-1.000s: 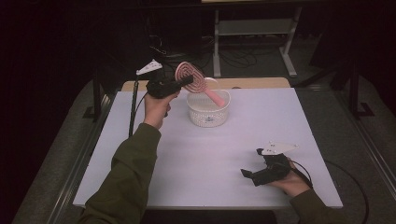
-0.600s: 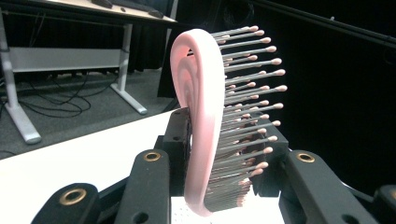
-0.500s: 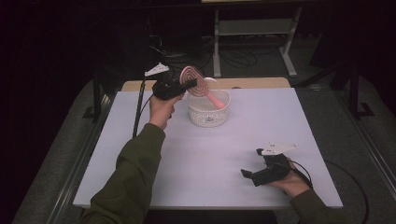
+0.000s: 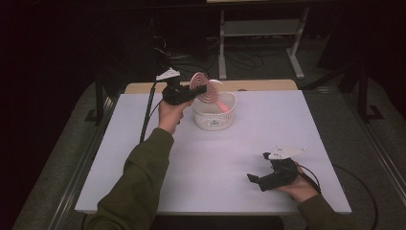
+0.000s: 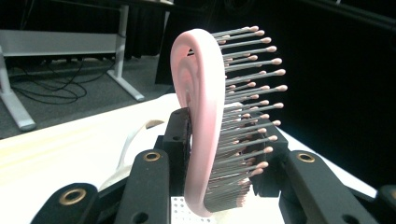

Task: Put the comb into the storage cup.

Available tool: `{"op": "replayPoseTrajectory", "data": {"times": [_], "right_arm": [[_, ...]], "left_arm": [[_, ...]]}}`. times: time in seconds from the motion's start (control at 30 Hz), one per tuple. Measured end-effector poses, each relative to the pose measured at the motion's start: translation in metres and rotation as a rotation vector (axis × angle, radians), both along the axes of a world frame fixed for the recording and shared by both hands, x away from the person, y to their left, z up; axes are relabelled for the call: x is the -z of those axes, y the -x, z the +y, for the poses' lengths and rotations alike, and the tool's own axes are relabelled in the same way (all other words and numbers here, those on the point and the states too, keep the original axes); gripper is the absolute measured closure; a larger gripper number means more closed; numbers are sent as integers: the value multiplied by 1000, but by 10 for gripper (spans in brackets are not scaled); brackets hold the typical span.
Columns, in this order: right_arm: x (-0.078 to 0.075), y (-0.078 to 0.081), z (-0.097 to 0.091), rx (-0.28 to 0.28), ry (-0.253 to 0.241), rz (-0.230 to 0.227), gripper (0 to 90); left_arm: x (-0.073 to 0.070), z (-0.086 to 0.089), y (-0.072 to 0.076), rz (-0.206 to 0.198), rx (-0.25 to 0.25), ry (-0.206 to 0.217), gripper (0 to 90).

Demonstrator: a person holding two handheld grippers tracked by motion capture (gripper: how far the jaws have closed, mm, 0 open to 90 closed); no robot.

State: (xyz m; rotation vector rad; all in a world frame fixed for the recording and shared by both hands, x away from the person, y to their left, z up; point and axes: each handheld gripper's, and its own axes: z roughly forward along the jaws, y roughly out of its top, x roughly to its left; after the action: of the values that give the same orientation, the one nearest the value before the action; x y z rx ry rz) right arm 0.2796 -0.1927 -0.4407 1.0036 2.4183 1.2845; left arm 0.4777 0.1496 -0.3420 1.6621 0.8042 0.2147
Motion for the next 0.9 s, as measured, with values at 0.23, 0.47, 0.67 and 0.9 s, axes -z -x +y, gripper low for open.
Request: {"op": "replayPoseTrajectory", "data": {"times": [0.23, 0.47, 0.67, 0.9], "right_arm": [[0, 0, 0, -1, 1, 0, 0], [1, 0, 0, -4, 4, 0, 0], [1, 0, 0, -2, 3, 1, 0], [0, 0, 0, -2, 3, 0, 0]], "left_arm": [[8, 2, -2, 24, -8, 15, 643], [16, 4, -3, 54, -5, 4, 640], [17, 3, -2, 57, 0, 5, 639], [18, 6, -4, 55, -8, -14, 631]]}}
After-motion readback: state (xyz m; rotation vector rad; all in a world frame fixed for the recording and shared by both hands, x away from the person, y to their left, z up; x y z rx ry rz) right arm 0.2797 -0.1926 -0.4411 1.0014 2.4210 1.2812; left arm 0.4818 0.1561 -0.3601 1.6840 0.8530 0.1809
